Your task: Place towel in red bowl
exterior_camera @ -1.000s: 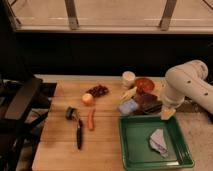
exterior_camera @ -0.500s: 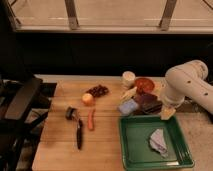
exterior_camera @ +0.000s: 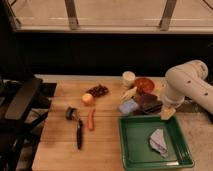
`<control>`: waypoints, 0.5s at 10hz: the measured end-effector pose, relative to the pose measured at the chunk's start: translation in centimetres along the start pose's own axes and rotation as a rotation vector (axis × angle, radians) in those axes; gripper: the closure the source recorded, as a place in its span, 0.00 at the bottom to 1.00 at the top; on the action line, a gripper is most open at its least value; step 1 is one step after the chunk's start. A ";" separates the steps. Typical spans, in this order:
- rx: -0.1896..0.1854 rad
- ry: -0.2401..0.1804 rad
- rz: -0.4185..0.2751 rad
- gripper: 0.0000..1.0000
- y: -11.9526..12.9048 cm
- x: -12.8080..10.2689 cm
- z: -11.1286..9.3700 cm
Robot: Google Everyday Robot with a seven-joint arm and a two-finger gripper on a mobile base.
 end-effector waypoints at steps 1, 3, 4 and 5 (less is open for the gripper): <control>0.006 0.006 -0.006 0.35 0.0 0.0 -0.1; 0.013 0.035 -0.024 0.35 1.8 0.3 0.0; 0.016 0.046 -0.031 0.35 3.2 0.4 0.2; 0.019 0.053 -0.036 0.35 4.4 0.6 0.7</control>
